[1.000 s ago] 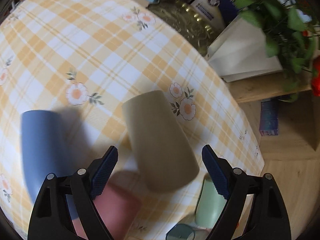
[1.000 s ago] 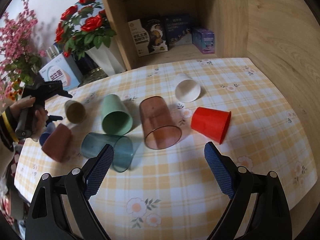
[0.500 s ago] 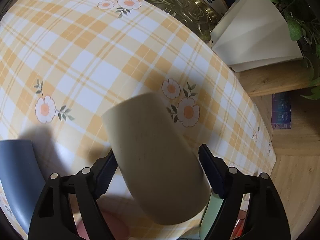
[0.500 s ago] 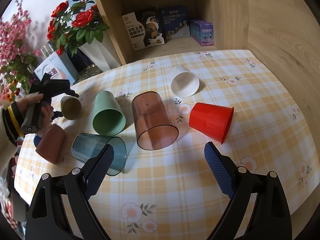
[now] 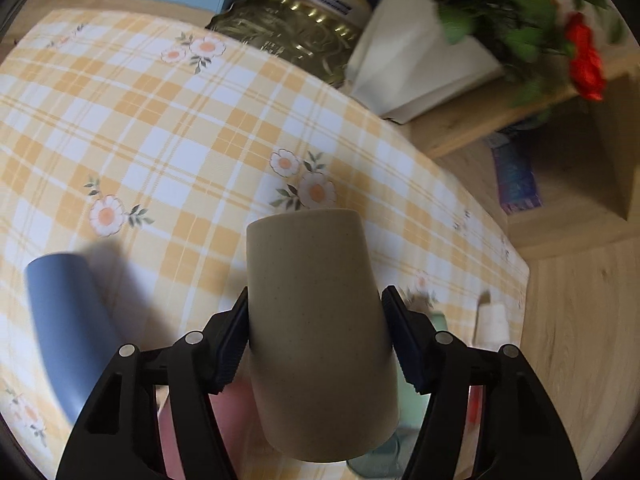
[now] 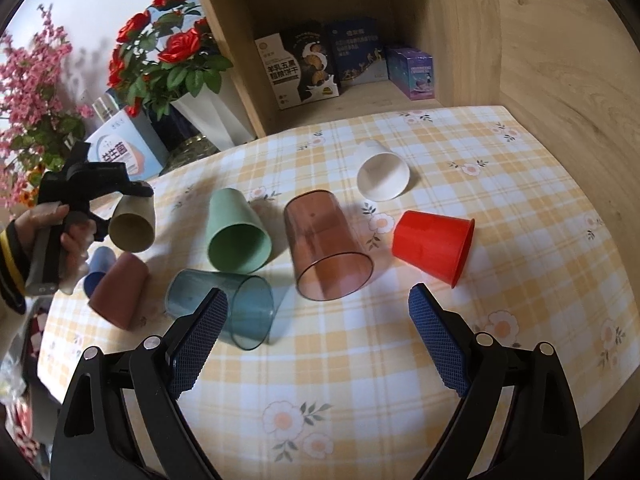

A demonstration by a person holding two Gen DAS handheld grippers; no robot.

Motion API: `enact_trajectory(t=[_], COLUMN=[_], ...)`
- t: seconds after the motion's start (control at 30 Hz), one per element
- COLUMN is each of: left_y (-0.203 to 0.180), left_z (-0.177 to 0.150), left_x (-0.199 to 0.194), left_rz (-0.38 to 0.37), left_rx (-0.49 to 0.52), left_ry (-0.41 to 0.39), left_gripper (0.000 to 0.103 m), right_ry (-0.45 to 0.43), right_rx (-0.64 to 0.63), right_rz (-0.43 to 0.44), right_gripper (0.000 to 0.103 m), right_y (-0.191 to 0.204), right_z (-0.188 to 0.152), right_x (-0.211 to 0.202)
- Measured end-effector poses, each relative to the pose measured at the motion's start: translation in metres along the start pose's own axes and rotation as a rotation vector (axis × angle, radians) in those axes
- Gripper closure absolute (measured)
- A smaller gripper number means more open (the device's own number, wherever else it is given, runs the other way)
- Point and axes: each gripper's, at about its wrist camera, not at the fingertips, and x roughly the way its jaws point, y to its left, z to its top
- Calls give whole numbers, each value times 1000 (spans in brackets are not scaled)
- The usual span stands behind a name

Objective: Flip cup upside down
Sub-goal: 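Close the left tool on the beige cup and lift it, then open the left tool to release the beige cup while the right tool grasps it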

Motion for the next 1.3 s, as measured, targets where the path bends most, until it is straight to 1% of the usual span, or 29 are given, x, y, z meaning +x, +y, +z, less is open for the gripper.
enact_trajectory(t=[0.07,0.17,0.27,0.33,0.47,0.6,0.67,0.77,0.9,1.13,1.3], left_y=[-6,-15,-18,-17,-8,0,0,-7,-19,-28,-29], left_z=[-14,-45,-93,-122,-183,-217,-226,-237,-247,-256,-255], left_x=[-15,-42,-64,-70,-63,-38,-25,-8,9,20,16], left_rz=[-6,-37,-73,-80,-87,-100,-101,-87,-70,-56,-55], left_rx=[36,100,156,178,189,150,136,136,167,213,233], left_ry=[-3,-14,-11,-6,17,74,93,101,113,127,110], left_gripper=[41,41,41,41,41,41,41,41,41,41,39], right_ry=[-8,-18,-21,-20,-22,-7,-3,-5,-11,-13,-12], right_rx=[7,17,39,52,61,59,52,50,61,85,92], right_rz=[1,0,1,3,9,19,23,25,17,-7,-14], right_gripper=[14,14,14,14,14,14,14,14,14,14,14], right_y=[1,0,-3,-5,-6,-4,-3,-4,-9,-22,-22], right_z=[-1,-4,-8,-11,-19,-28,-31,-34,-37,-40,-41], right_x=[-5,-13,-18,-21,-27,-29,-31,-35,-40,-45,-47])
